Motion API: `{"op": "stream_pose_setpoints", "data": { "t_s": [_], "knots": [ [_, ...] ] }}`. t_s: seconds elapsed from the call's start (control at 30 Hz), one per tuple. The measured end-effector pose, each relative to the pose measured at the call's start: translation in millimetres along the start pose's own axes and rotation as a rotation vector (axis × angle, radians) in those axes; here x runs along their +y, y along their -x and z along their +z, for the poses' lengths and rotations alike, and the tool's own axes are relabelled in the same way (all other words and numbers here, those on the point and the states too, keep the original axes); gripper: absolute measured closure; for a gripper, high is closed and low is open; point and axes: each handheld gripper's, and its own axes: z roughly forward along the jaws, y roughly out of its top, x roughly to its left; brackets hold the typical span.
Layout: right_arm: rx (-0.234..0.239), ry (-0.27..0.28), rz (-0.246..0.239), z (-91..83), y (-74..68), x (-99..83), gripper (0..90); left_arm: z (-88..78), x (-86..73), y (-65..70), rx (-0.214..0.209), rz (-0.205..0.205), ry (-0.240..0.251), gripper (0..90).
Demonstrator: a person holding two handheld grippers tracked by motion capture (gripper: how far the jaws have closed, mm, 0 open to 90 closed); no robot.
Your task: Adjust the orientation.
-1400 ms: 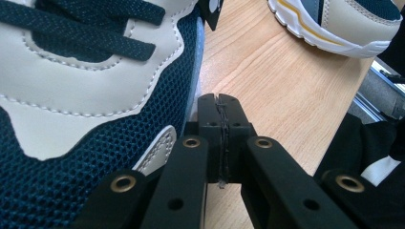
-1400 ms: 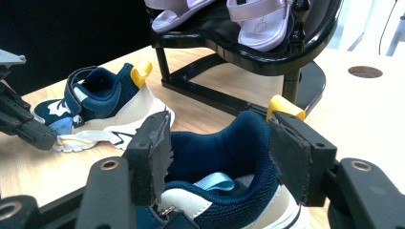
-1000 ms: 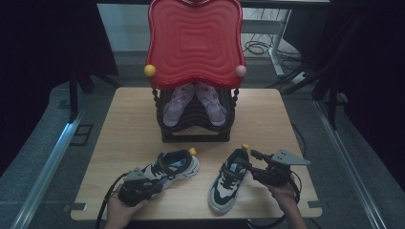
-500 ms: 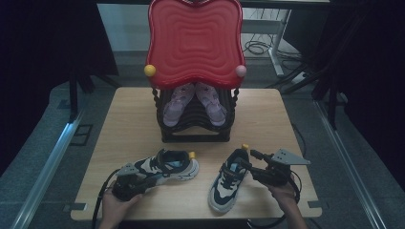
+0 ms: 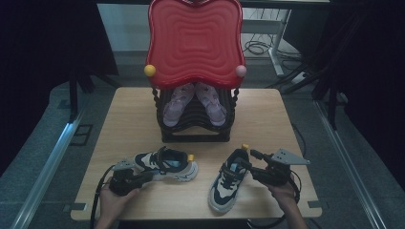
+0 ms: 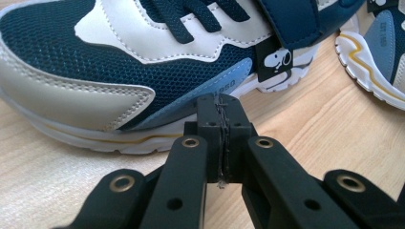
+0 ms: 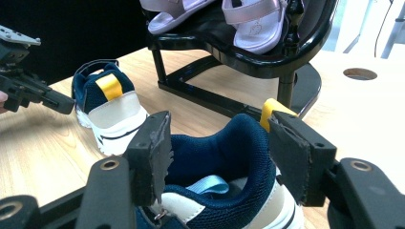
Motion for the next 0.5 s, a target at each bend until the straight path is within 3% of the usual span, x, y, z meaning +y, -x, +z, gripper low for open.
{"op": "stream_pose_setpoints", "data": {
  "t_s": [0.5],
  "knots": [
    [-0.001, -0.005, 0.001, 1.4, 0.3, -0.7, 40.3, 0.8, 6.3, -14.9, 0.005, -0.037, 0.021, 88.4]
  ]
}}
